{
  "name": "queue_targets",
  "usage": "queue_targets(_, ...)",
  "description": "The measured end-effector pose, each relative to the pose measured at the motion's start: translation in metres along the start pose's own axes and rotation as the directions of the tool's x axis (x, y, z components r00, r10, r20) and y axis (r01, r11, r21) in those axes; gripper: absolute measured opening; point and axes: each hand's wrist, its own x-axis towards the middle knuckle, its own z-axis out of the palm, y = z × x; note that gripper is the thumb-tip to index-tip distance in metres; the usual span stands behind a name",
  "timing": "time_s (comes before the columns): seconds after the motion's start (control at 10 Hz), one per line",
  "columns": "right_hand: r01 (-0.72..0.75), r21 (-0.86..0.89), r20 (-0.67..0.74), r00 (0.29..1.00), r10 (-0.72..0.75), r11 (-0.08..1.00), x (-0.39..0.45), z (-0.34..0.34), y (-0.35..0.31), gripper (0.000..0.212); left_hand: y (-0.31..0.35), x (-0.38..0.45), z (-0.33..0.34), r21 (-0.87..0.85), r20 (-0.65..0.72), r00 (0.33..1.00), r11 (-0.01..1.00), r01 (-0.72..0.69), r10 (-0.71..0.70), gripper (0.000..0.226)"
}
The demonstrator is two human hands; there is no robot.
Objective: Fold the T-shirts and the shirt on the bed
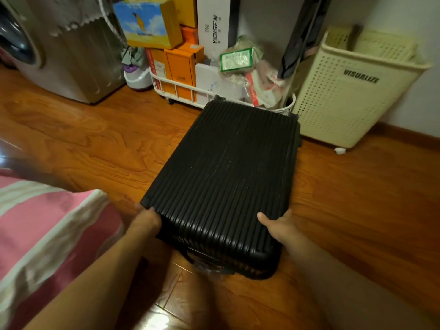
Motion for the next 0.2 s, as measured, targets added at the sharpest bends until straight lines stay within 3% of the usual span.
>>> queue_targets(0.1, -0.043, -0.252, -0.038, 0.999, 0.034, 0.967, -0.009, -0.019, -0.019, 0.095, 0.020, -0.049, -0.006, 0.217, 0.038, 0.988, 0.964, -0.154, 0.149, 0.070)
queue_targets(0.2, 0.171, -0.359, 0.041, 0.985, -0.168, 0.917, -0.047, -0.044, -0.039, 0.077, 0.055, -0.103, -0.031, 0.200, 0.063, 0.898, 0.876, -0.438, 0.434, 0.036)
